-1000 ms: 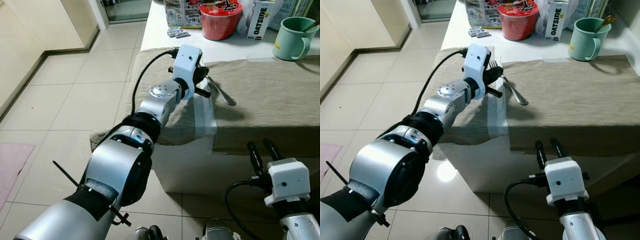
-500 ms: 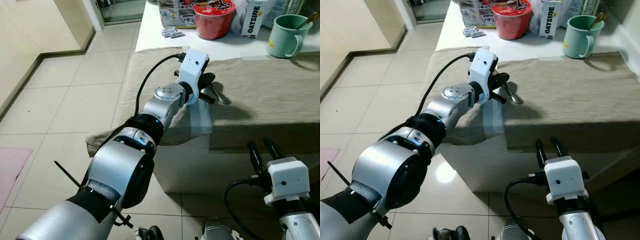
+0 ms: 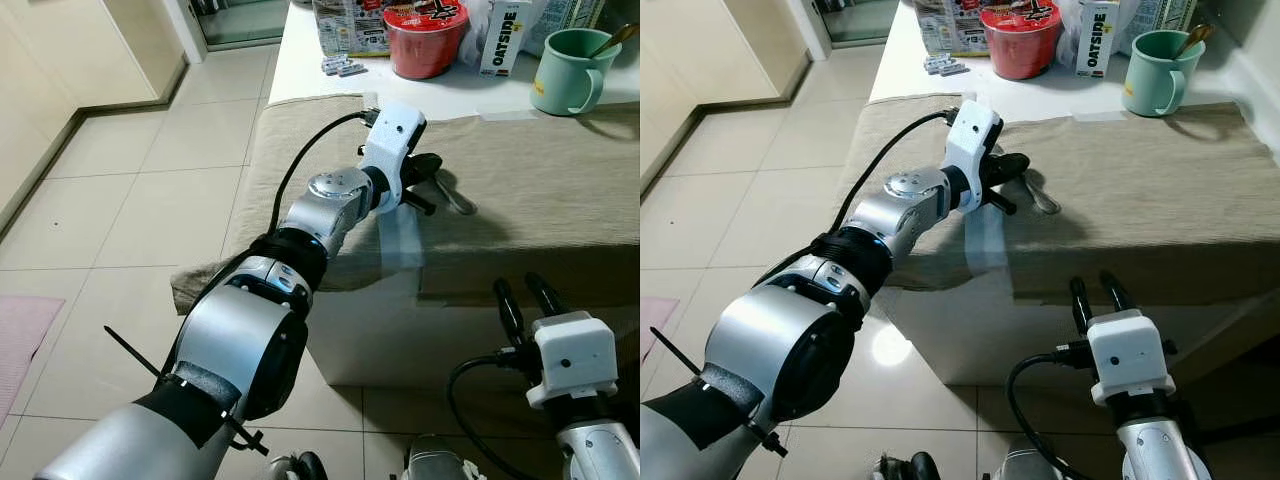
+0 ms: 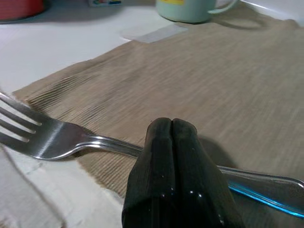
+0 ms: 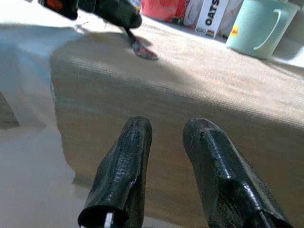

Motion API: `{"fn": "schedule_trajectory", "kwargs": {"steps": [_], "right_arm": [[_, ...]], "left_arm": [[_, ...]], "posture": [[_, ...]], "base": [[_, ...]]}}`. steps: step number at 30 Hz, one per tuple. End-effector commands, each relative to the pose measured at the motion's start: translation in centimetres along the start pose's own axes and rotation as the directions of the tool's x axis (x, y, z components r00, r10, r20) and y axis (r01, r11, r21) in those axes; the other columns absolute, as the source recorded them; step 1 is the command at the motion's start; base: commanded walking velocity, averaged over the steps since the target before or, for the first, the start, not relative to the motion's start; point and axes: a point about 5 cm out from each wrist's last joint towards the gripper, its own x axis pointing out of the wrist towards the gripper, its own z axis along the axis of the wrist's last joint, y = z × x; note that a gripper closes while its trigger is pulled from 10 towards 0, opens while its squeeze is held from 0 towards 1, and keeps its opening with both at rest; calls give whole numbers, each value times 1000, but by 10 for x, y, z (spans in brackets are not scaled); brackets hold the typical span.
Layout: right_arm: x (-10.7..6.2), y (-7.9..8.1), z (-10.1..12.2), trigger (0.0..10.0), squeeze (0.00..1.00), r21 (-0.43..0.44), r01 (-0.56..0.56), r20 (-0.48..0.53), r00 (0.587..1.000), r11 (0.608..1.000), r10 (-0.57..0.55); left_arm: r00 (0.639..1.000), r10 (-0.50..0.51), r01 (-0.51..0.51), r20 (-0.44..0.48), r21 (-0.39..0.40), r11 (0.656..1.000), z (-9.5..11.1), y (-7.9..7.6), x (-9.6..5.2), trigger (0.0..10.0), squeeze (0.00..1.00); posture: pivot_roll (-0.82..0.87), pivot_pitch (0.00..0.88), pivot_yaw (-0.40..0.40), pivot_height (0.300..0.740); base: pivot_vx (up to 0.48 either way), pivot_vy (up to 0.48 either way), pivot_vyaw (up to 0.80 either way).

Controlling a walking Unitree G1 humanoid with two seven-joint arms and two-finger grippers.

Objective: Setting the table

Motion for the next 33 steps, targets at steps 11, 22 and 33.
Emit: {"fn": "schedule_trajectory", "kwargs": {"steps": [11, 22, 33], "right_arm": [[3, 4, -3, 10000, 0, 2, -11, -9, 1000, 1000, 11], [4, 4, -7, 10000, 0, 0, -8, -16, 1000, 1000, 8], [5, 7, -9, 10000, 0, 4, -7, -12, 1000, 1000, 7]], "left_arm": [[966, -258, 254, -18, -124, 959, -17, -67, 18, 10000, 0], [938, -346, 344, 11, -141, 928, -11, -96, 12, 10000, 0], [950, -310, 312, 41, -73, 947, 1, -95, 3, 10000, 0]], "posture": [[-339, 159, 201, 740], [-330, 154, 202, 740], [-326, 141, 204, 740]], "base": [[0, 0, 0], [0, 0, 0], [0, 0, 0]]}}
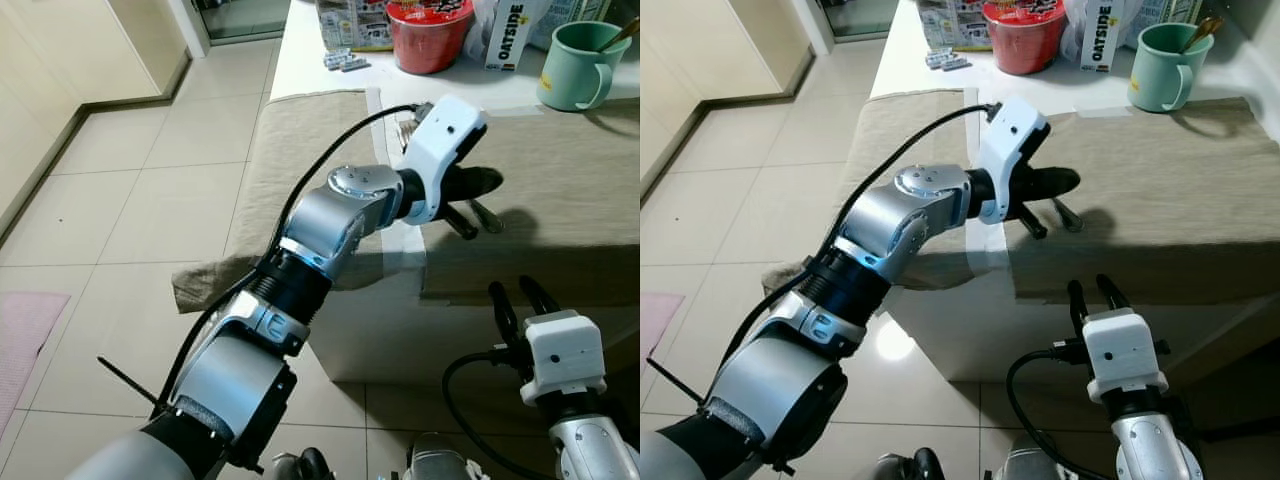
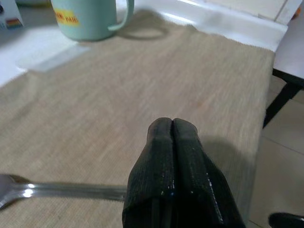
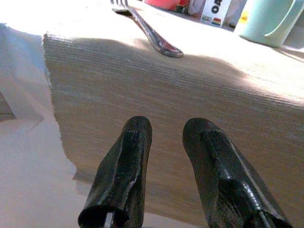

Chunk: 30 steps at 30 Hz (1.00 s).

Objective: Setting the table

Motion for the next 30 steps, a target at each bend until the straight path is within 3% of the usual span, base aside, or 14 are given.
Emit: {"fn": "schedule_trajectory", "kwargs": {"steps": [1, 3, 4, 5, 12, 20, 30], "right_arm": [[0, 4, -2, 10000, 0, 2, -11, -6, 1000, 1000, 11], [0, 5, -2, 10000, 0, 3, -12, -2, 1000, 1000, 12], [0, 5, -2, 10000, 0, 3, -12, -2, 1000, 1000, 12], [0, 5, -1, 10000, 0, 3, -11, 0, 1000, 1000, 11], [0, 5, -1, 10000, 0, 1, -12, 3, 1000, 1000, 12], [-2, 5, -2, 10000, 0, -1, -13, -2, 1000, 1000, 13], [-1, 5, -2, 10000, 0, -4, -19, -3, 1000, 1000, 19]], "left_arm": [[997, -71, 75, 38, -134, 988, -25, -37, 23, 10000, 0], [999, -8, 9, 34, -49, 999, -25, -22, 19, 10000, 0], [999, -8, 9, 34, -49, 999, -25, -22, 19, 10000, 0], [999, 40, -40, 25, -16, 999, -26, -10, 16, 10000, 0], [994, 112, -112, -13, 1, 994, -32, 7, 12, 10000, 0], [996, 87, -88, -26, -51, 995, -43, 0, 18, 10000, 0], [999, -31, 29, -18, -84, 996, -45, -29, 25, 10000, 0]], "posture": [[-326, 141, 204, 740], [-327, 138, 204, 740], [-327, 138, 204, 740], [-329, 137, 204, 740], [-335, 138, 203, 740], [-338, 144, 201, 740], [-331, 146, 202, 740]], "base": [[0, 0, 0], [0, 0, 0], [0, 0, 0], [0, 0, 0], [0, 0, 0], [0, 0, 0], [0, 0, 0]]}}
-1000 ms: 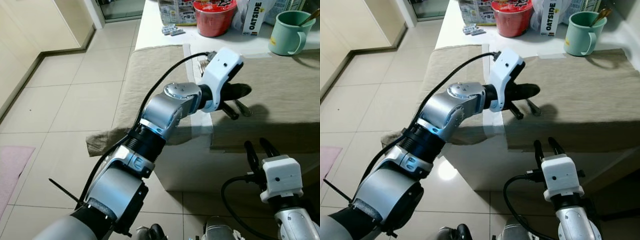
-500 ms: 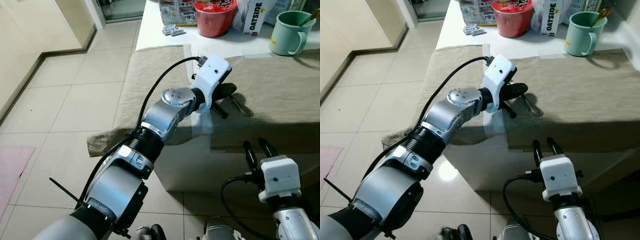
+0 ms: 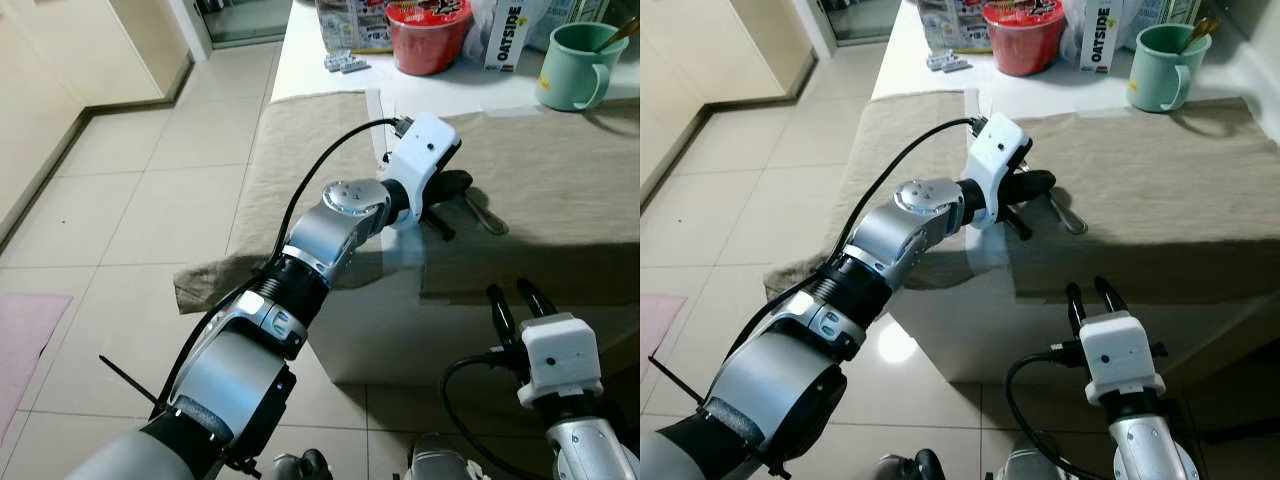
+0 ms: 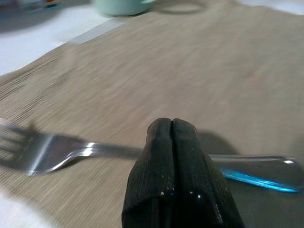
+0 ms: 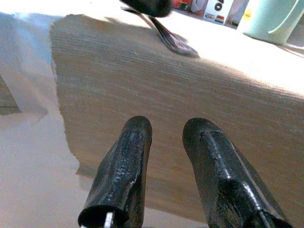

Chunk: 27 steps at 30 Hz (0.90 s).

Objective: Setting the table

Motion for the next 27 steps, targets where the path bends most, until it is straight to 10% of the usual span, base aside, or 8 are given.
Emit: {"fn": "schedule_trajectory", "kwargs": {"steps": [1, 11, 27], "right_arm": [[-1, 4, 2, 10000, 0, 2, -15, 9, 1000, 1000, 15], [1, 6, 1, 10000, 0, 5, -19, 10, 1000, 1000, 19], [5, 7, 3, 10000, 0, 6, -20, 17, 1000, 1000, 20]], "left_arm": [[993, -116, 118, 24, -126, 985, -16, -44, 17, 10000, 0], [986, -167, 169, 30, -138, 976, -15, -58, 15, 10000, 0], [996, -85, 87, 31, -77, 993, -9, -41, 11, 10000, 0]], "posture": [[-331, 146, 202, 740], [-321, 143, 204, 740], [-316, 142, 201, 740]], "base": [[0, 0, 0], [0, 0, 0], [0, 0, 0]]}}
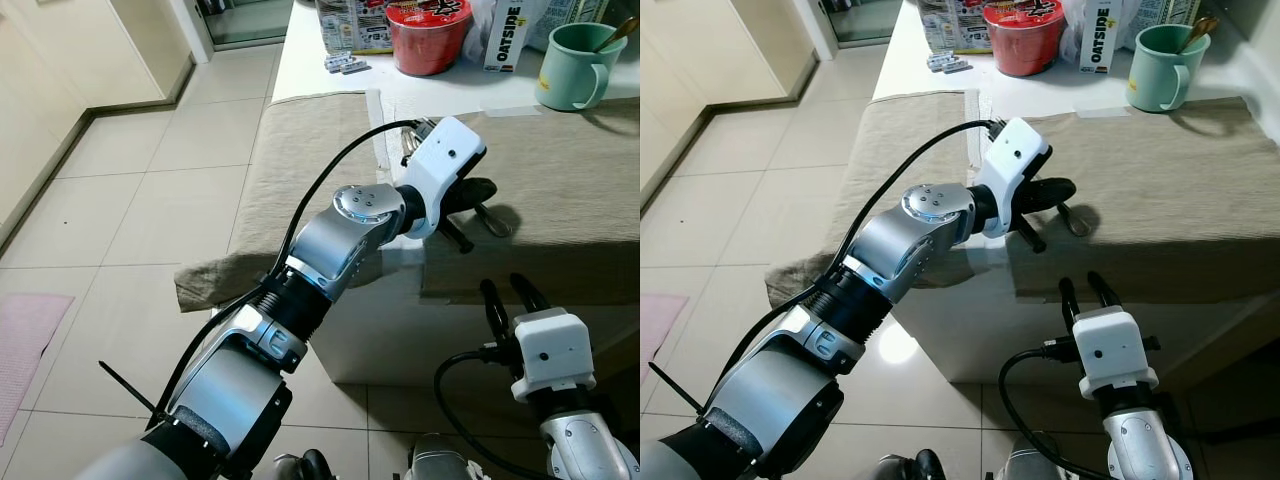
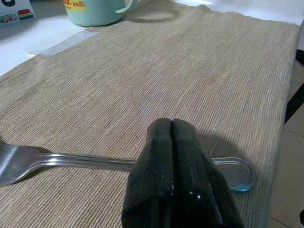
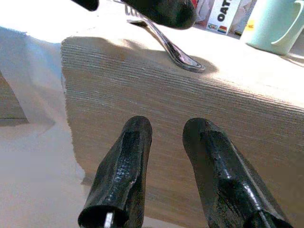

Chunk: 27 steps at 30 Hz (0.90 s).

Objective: Setting the table

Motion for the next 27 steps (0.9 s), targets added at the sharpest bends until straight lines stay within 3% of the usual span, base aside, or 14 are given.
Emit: {"fn": "schedule_trajectory", "kwargs": {"steps": [1, 9, 27], "right_arm": [[0, 4, -1, 10000, 0, 5, -10, -10, 1000, 1000, 10], [-2, 4, -1, 10000, 0, 5, -9, -14, 1000, 1000, 10], [-4, 5, -1, 10000, 0, 3, -12, -18, 1000, 1000, 12]], "left_arm": [[998, -63, 64, 5, -102, 993, -16, -29, 13, 10000, 0], [995, -95, 86, -45, -158, 984, -32, -40, 14, 10000, 0], [983, -180, 169, -45, -184, 968, -32, -62, 13, 10000, 0]], "posture": [[-319, 145, 200, 740], [-317, 151, 202, 740], [-313, 153, 207, 740]], "base": [[0, 0, 0], [0, 0, 0], [0, 0, 0]]}}
